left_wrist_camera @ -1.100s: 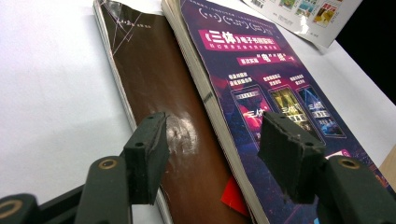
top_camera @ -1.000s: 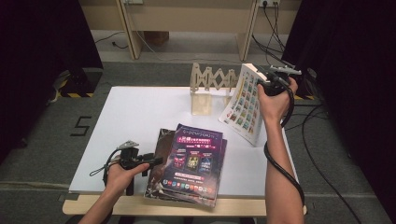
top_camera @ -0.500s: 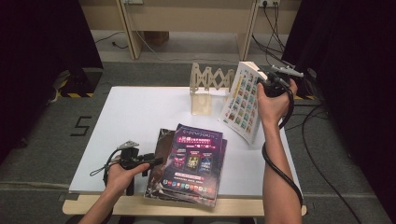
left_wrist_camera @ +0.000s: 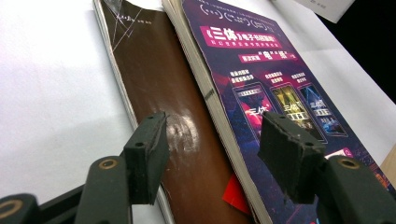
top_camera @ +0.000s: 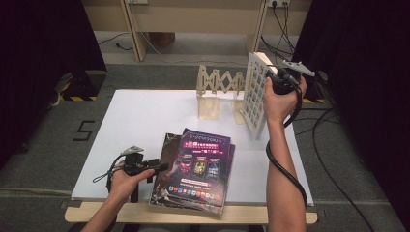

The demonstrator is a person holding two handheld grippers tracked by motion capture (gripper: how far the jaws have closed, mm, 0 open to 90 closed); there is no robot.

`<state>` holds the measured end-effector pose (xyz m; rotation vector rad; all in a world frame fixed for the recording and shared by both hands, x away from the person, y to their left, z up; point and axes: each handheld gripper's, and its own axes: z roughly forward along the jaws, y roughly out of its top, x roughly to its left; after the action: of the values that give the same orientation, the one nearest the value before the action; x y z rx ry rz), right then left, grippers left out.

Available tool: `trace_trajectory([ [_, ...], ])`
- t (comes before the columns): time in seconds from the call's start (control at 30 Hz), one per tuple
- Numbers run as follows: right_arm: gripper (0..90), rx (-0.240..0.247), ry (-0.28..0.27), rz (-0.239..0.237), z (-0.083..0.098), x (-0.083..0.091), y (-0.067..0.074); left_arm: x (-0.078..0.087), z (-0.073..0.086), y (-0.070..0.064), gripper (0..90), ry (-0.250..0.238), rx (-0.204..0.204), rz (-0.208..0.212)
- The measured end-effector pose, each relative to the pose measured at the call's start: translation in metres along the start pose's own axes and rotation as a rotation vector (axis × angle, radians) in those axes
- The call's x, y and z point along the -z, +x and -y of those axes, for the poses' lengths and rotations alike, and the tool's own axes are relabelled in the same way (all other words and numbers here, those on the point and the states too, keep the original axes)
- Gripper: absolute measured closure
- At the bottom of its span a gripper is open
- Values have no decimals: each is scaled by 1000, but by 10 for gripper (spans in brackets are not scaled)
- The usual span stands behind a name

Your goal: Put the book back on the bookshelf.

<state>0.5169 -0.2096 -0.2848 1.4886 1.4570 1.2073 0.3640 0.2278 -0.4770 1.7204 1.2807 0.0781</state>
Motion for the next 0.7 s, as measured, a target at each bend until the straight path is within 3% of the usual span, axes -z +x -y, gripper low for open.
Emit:
trace_trajectory([
  [0.47,744,-19,-35,7,0,-20,9,0,1,3,411,1,7,-1],
  [0.57,743,21,-58,21,8,-24,13,0,1,4,411,2,8,0],
  [0.7,741,36,-73,38,18,-22,14,1,1,5,411,2,8,-2],
])
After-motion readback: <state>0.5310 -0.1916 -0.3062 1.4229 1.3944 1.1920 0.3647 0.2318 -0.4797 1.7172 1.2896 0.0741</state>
